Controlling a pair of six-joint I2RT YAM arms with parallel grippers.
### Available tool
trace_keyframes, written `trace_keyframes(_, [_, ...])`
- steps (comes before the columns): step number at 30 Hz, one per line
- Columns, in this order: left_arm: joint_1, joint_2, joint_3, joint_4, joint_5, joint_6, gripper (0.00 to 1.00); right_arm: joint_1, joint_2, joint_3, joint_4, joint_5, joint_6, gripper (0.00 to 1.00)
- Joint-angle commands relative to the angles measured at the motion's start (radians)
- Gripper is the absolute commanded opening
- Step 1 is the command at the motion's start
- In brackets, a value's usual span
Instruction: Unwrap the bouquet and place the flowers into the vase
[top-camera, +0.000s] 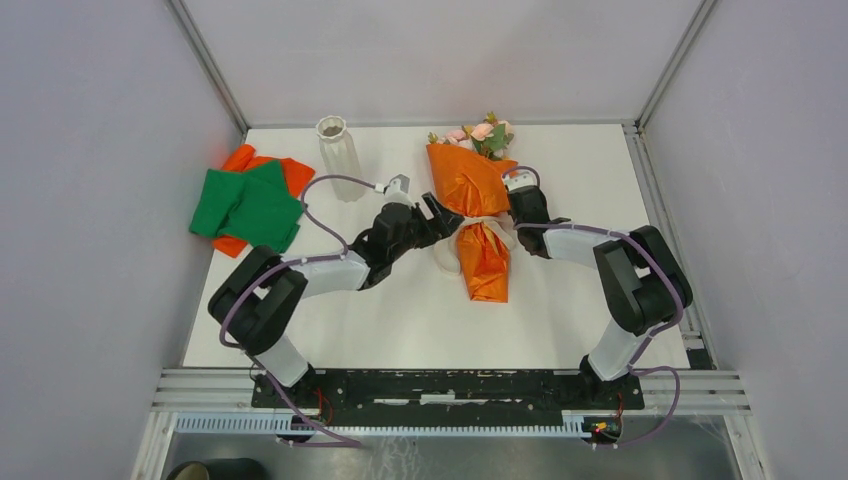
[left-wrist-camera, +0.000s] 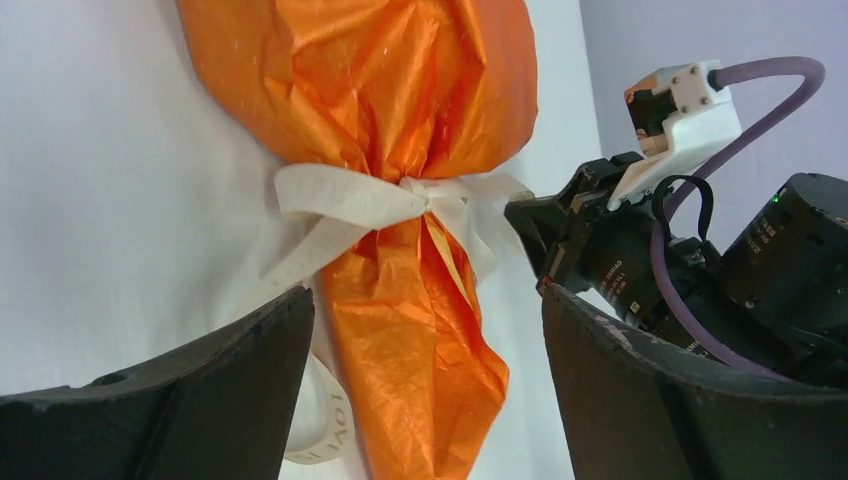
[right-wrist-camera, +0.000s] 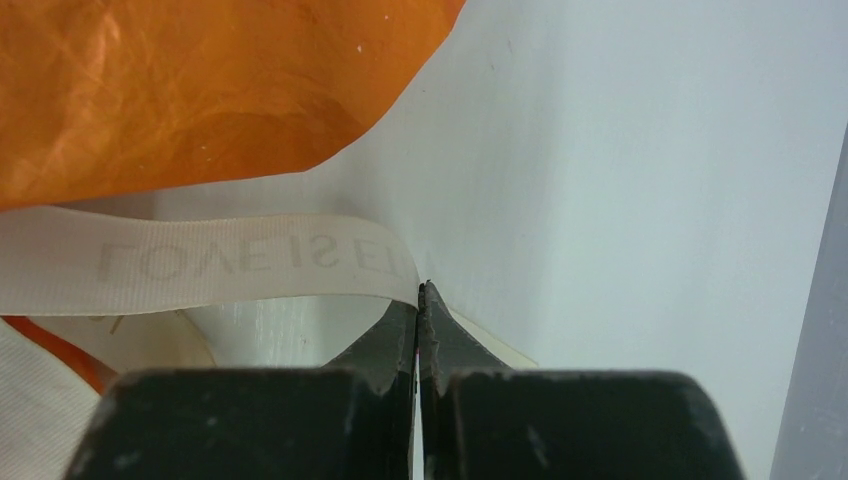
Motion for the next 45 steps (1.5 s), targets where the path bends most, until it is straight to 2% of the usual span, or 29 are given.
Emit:
trace_keyframes(1, [-0.004,0.068,-0.091,0.331,0.079,-0.342,0.90,-0.001,-0.035,-0.006,0.020,0.004,0.013,0.00])
trace_keyframes(5, [-0.010,0.115,-0.121,0.421,0.050,-0.404,0.90,-0.001,-0.037,-0.008,0.022,0.010,0.011,0.00])
trace_keyframes(9, [-0.005,0.180,-0.139,0.586,0.046,-0.443,0.90,-0.002,-0.036,-0.012,0.024,0.004,0.013,0.00])
trace_keyframes(14, [0.000,0.270,-0.099,0.690,0.049,-0.482,0.90,-0.002,-0.031,-0.015,0.018,0.034,0.018,0.00])
trace_keyframes(26, [0.021,0.276,-0.089,0.674,-0.036,-0.403,0.90,-0.003,-0.043,-0.026,0.020,0.030,0.018,0.00])
trace_keyframes(30, [0.039,0.291,-0.062,0.666,-0.020,-0.388,0.85,-0.002,-0.041,-0.025,0.020,0.030,0.018,0.00])
trace_keyframes(38, [0.044,0.337,-0.038,0.677,0.020,-0.418,0.84,-0.002,-0.027,-0.020,0.023,0.027,0.020,0.00])
trace_keyframes(45, [0.044,0.322,-0.106,0.680,0.015,-0.443,0.85,-0.003,-0.028,-0.017,0.020,0.024,0.021,0.00])
